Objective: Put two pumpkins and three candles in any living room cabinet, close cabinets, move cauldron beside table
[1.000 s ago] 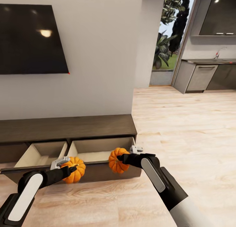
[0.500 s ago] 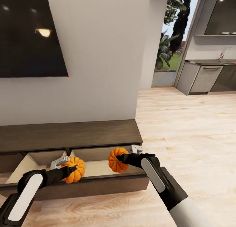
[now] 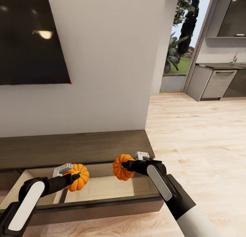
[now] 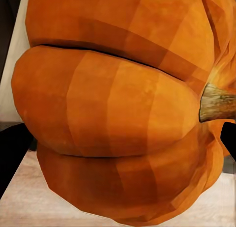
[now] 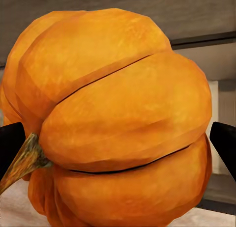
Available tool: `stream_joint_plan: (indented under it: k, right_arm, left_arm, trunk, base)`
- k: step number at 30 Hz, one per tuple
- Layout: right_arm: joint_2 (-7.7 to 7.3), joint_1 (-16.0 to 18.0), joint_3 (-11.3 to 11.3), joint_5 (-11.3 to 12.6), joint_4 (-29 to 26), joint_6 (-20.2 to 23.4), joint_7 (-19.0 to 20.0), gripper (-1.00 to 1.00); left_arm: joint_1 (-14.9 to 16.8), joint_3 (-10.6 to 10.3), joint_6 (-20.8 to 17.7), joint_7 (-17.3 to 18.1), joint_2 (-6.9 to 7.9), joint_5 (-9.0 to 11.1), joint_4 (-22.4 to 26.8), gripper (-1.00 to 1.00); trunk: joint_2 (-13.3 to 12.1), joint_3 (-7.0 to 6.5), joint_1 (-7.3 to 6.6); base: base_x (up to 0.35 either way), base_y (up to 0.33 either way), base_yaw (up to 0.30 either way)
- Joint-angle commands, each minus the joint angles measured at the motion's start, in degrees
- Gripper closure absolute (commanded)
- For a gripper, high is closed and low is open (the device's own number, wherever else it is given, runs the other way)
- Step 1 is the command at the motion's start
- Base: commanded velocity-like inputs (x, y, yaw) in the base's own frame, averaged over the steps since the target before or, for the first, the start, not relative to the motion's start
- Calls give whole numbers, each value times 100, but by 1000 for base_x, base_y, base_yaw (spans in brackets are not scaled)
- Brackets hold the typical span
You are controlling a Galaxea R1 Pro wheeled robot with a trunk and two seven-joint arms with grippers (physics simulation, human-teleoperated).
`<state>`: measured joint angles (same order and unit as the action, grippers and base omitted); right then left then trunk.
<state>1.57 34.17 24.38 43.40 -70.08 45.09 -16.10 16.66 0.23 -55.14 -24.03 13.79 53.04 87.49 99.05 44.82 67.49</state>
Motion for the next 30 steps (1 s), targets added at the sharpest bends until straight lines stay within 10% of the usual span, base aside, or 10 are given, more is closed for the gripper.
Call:
stream_joint_plan:
  k: [1,30]
  right_arm:
    - [0,3,5,63,-6,8,-59,100]
    - [10,4,14,64,-6,8,-59,100]
  left_arm:
    - [4,-1,-15,-49,1,64,5,100]
    - [4,-15,-15,-50,-8,66,-13,100]
  trunk:
    - [3,5,0]
    - [3,4,0]
  base:
    - [41,3,-2]
    - [85,0,0]
